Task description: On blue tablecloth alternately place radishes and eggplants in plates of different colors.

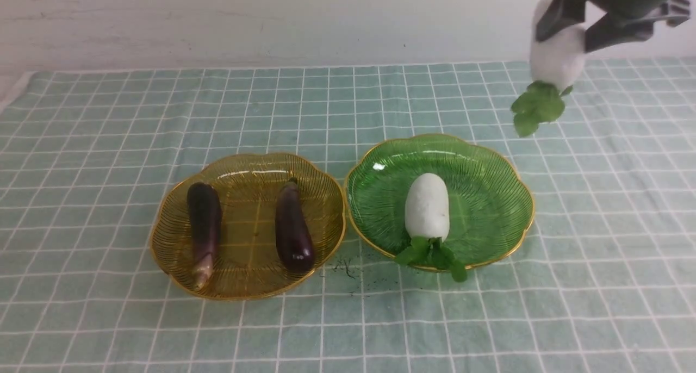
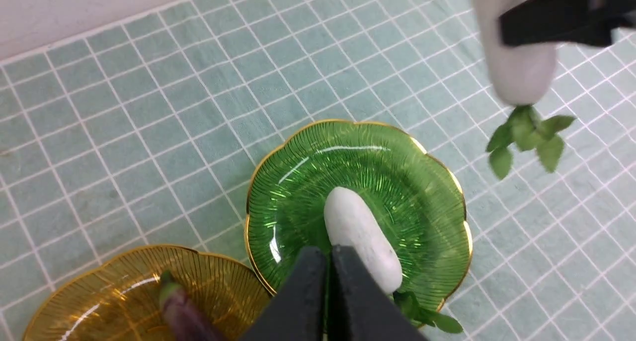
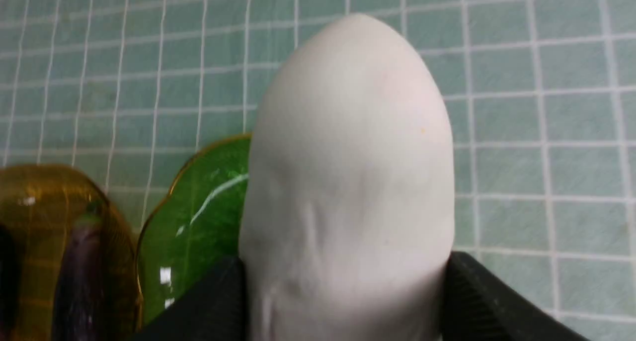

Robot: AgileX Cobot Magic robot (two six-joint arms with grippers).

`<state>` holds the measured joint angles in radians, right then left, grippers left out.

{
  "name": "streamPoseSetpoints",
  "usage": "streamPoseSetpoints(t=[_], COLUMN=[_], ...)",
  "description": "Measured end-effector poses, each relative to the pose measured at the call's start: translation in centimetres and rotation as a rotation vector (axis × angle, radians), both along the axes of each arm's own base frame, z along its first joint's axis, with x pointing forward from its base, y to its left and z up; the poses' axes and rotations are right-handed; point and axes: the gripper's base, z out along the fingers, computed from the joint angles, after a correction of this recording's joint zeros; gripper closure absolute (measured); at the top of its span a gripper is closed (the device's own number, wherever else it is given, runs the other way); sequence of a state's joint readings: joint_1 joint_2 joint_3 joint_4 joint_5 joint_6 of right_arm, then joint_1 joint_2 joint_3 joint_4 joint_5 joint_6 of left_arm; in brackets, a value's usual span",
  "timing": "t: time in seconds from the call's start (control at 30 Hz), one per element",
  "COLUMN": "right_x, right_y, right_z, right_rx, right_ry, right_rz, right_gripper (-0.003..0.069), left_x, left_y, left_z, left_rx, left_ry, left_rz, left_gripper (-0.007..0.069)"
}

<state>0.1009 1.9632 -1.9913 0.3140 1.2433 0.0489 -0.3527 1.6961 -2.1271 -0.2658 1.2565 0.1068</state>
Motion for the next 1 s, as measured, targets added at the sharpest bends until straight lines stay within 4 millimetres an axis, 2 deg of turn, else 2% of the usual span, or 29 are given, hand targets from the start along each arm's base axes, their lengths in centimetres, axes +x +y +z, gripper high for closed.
streamPoseSetpoints(t=[0.1, 0.17, 0.2, 0.23, 0.27, 0.3, 0.37, 0.4, 0.47, 0.5, 0.6, 0.7, 0.73, 0.87, 0.9, 0.93, 0.97, 1.0], right_x=[-0.1, 0.0, 0.1, 0.3, 0.4, 0.5, 0.9, 1.0, 1.1, 1.2, 1.4, 0.8, 0.8, -1.9, -3.5, -4.1, -6.2, -9.2], right_y=[2.1, 3.8, 4.2, 4.6, 4.8, 4.9, 5.2, 5.2, 5.1, 5.1, 4.9, 4.6, 4.6, 4.0, 3.7, 3.6, 3.1, 2.5], right_z=[-3.3, -7.0, -8.1, -9.4, -10.0, -10.3, -12.1, -12.2, -13.0, -12.9, -11.7, -8.4, -8.1, -1.3, 1.3, 2.2, 5.0, 8.5], right_rx=[-0.016, -0.046, -0.055, -0.065, -0.069, -0.070, -0.081, -0.081, -0.094, -0.102, -0.124, -0.137, -0.136, -0.117, -0.102, -0.096, -0.082, -0.070], right_ry=[0.097, 0.196, 0.222, 0.248, 0.261, 0.268, 0.300, 0.303, 0.315, 0.309, 0.267, 0.183, 0.177, 0.027, -0.030, -0.049, -0.116, -0.206], right_rz=[0.058, 0.107, 0.120, 0.129, 0.134, 0.135, 0.142, 0.142, 0.145, 0.148, 0.151, 0.146, 0.146, 0.138, 0.136, 0.135, 0.133, 0.132], right_gripper=[0.0208, 0.0208, 0.0208, 0.0208, 0.0208, 0.0208, 0.0195, 0.0192, 0.0161, 0.0149, 0.0130, 0.0124, 0.0124, 0.0137, 0.0155, 0.0163, 0.0194, 0.0251], left_x=[-1.9, -4.0, -4.7, -6.3, -6.9, -7.4, -10.1, -10.3, -12.5, -13.0, -15.0, -16.4, -16.4, -17.1, -17.3, -17.4, -17.7, -17.8], left_y=[0.7, 1.5, 1.8, 2.3, 2.6, 2.7, 3.7, 3.7, 4.5, 4.7, 5.5, 6.0, 6.1, 6.3, 6.4, 6.4, 6.5, 6.6], left_z=[-0.3, -1.7, -2.7, -3.4, -4.4, -4.3, -6.2, -6.3, -7.5, -8.1, -9.3, -9.7, -9.7, -9.4, -9.2, -9.2, -9.0, -8.9], left_rx=[0.018, 0.044, 0.057, 0.065, 0.072, 0.069, 0.054, 0.052, 0.034, 0.034, 0.025, 0.017, 0.017, 0.008, 0.005, 0.004, 0.002, 0.000], left_ry=[0.023, 0.079, 0.115, 0.139, 0.164, 0.159, 0.171, 0.171, 0.154, 0.159, 0.144, 0.126, 0.125, 0.102, 0.094, 0.092, 0.084, 0.080], left_rz=[-0.007, -0.008, -0.009, -0.008, -0.008, -0.008, 0.002, 0.003, 0.012, 0.015, 0.025, 0.028, 0.028, 0.027, 0.027, 0.027, 0.026, 0.026], left_gripper=[0.0632, 0.0632, 0.0632, 0.0632, 0.0632, 0.0632, 0.0632, 0.0632, 0.0632, 0.0632, 0.0632, 0.0632, 0.0632, 0.0632, 0.0632, 0.0632, 0.0632, 0.0632])
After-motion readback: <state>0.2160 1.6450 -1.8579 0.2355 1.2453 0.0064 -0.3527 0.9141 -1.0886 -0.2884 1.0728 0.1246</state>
